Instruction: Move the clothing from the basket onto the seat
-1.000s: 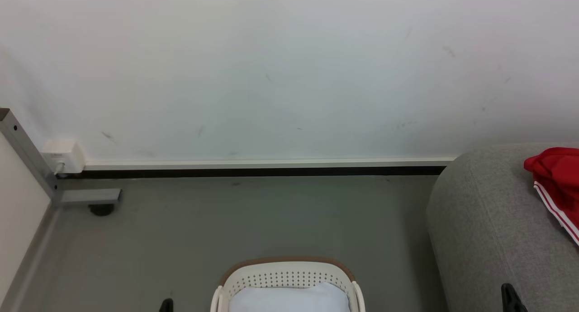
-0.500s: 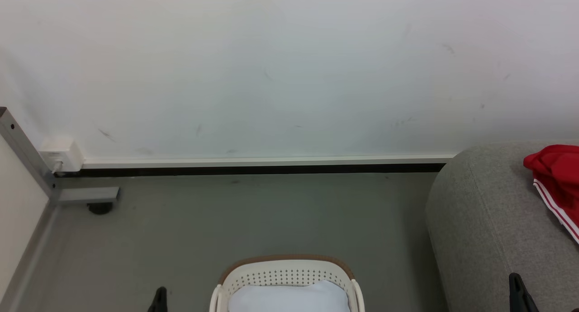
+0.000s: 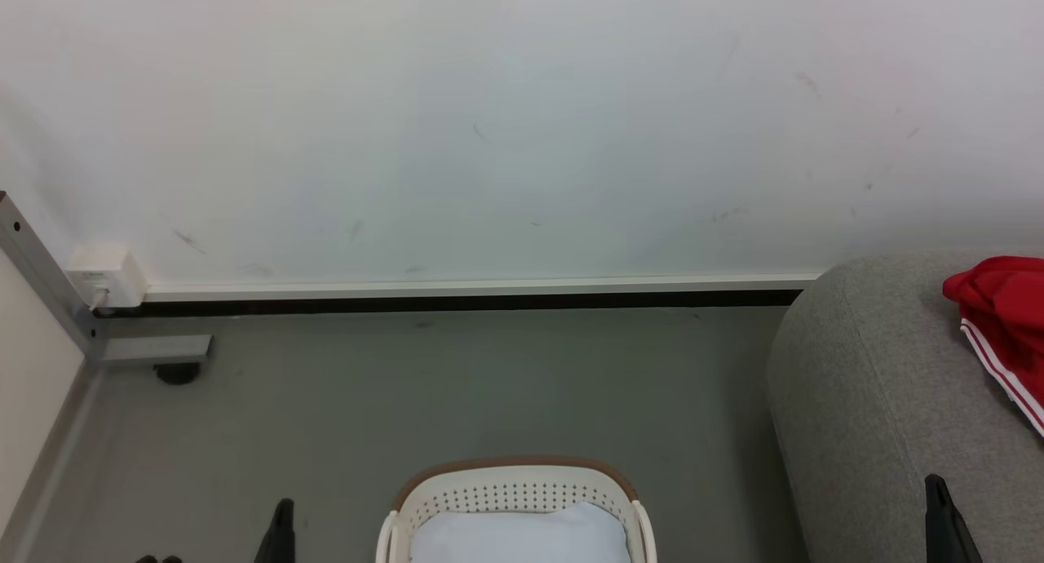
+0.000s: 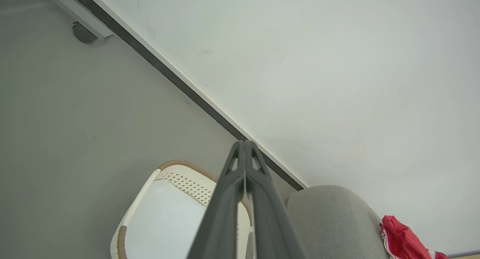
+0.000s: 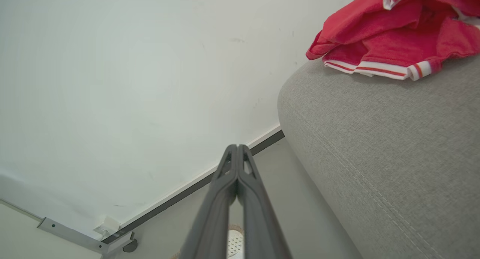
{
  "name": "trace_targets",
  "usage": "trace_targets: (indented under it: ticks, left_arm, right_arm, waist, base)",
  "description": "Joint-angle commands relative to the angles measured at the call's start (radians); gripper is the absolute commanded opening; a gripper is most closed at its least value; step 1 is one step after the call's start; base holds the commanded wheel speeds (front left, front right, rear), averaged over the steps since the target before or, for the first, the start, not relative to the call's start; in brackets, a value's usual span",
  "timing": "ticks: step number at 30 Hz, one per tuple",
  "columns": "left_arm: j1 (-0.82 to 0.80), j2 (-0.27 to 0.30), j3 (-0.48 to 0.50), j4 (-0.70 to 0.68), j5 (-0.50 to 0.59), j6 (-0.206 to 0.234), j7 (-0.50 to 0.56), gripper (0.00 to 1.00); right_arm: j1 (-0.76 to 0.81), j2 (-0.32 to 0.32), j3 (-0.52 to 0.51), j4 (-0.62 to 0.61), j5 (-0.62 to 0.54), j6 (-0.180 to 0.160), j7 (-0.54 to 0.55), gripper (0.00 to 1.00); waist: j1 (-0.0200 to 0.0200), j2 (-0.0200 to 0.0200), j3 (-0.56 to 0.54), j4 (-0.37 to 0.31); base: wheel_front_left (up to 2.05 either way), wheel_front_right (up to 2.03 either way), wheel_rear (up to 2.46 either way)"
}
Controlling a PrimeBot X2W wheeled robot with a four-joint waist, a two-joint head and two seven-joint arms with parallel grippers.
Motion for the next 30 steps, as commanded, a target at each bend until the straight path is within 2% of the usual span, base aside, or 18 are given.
trace_targets:
  ticks: [1, 30]
  left_arm:
    - [-0.025, 0.005, 0.008, -0.016, -0.029, -0.004, 0.005, 0.0]
    - [-0.07, 0.003, 0.052, -0.035, -0.361, -0.03, 0.092, 0.0]
  right_arm:
    - [-0.026, -0.011, -0.003, -0.015, 0.031, -0.001, 0.006, 0.0]
    - [-0.078, -0.015, -0.01, -0.015, 0.399, -0.001, 0.092, 0.0]
  waist:
    - [0.0, -0.0001, 0.001, 0.0]
    - [0.0, -0.0001, 0.016, -0.008]
  base:
    - [0.0, 0.0, 0.0]
    - [0.0, 0.0, 0.0]
